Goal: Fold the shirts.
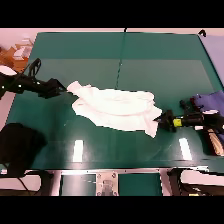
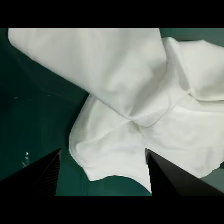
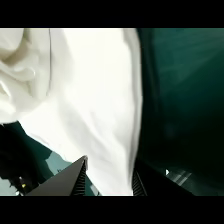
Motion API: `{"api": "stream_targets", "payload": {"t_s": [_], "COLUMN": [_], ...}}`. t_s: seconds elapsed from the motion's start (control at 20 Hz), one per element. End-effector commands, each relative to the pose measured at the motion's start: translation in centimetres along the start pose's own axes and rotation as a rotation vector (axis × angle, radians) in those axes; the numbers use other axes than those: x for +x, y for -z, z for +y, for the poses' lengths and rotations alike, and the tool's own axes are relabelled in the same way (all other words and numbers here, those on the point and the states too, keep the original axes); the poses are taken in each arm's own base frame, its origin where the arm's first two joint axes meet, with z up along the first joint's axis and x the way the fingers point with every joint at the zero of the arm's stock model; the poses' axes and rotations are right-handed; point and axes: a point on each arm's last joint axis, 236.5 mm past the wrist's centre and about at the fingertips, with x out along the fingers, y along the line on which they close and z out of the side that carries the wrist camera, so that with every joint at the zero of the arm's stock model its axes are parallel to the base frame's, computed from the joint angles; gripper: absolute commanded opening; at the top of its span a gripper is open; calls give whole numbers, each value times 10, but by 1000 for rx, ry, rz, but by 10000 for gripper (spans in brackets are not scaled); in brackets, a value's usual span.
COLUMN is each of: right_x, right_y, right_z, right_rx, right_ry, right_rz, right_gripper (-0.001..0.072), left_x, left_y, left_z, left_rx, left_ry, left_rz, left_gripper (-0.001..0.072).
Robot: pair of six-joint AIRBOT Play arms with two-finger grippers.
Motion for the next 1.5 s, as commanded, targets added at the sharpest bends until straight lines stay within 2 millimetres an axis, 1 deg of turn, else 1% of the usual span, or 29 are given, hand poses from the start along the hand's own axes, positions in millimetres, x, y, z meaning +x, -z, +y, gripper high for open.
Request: {"api": "stream_targets", "payload": {"t_s": [0.0,0.05,0.1,0.15,0.2,0.25,0.35,0.45,0.55,0.65,0.7,0.75,0.8,0.85,0.9,0.95,1.0,1.05,1.1,1.15,1.2,1.25,1.3,1.35,1.4,1.45], "right_x": [34,40,46,50,53,55,55,54,49,40,35,32,28,25,20,12,-1,-19,-42,-68,-101,-134,-170,-204,-240,-272], "right_y": [25,28,31,34,36,37,37,35,32,28,26,25,25,25,23,19,15,11,7,4,4,9,18,30,44,59], "right_z": [1,7,12,18,23,26,29,32,40,51,57,62,66,70,76,88,107,130,160,192,230,265,302,333,362,386], "right_rx": [-30,-50,-65,-85,-97,-100,-103,-109,-133,-167,-189,-205,-221,-236,-257,-280,-317,-368,-445,-523,-615,-705,-793,-870,-943,-1005], "right_ry": [-3,-4,-5,-15,-25,-31,-35,-40,-49,-56,-60,-63,-66,-69,-74,-84,-102,-125,-148,-166,-186,-205,-224,-240,-255,-268], "right_rz": [40,48,57,66,70,73,73,66,48,11,-8,-23,-37,-49,-66,-90,-118,-150,-202,-271,-358,-442,-535,-617,-714,-802], "right_gripper": [372,369,338,248,190,117,20,20,19,19,19,19,19,19,19,19,19,19,19,18,19,19,19,19,18,18], "left_x": [16,22,27,31,36,40,48,57,72,87,91,93,94,93,88,79,64,42,13,-21,-62,-102,-147,-192,-231,-269], "left_y": [21,31,39,49,57,62,65,71,77,72,68,65,64,64,63,58,46,30,9,-10,-27,-38,-44,-45,-41,-33], "left_z": [18,22,26,30,33,33,29,23,13,5,3,3,2,-1,-10,-24,-44,-66,-93,-122,-156,-188,-223,-255,-284,-310], "left_rx": [-51,-66,-79,-93,-99,-114,-129,-129,-89,-37,-20,-9,1,6,22,53,105,162,235,311,394,471,549,623,690,754], "left_ry": [-18,-19,-20,-22,-17,-6,36,52,40,10,-6,-17,-17,-9,13,41,69,88,103,115,127,136,147,156,167,176], "left_rz": [43,63,80,96,108,108,89,89,101,71,46,33,29,35,50,56,36,-13,-91,-182,-287,-390,-498,-603,-691,-774], "left_gripper": [591,591,591,591,591,591,590,590,590,588,441,185,25,24,23,23,22,22,22,22,22,22,23,22,23,23]}}
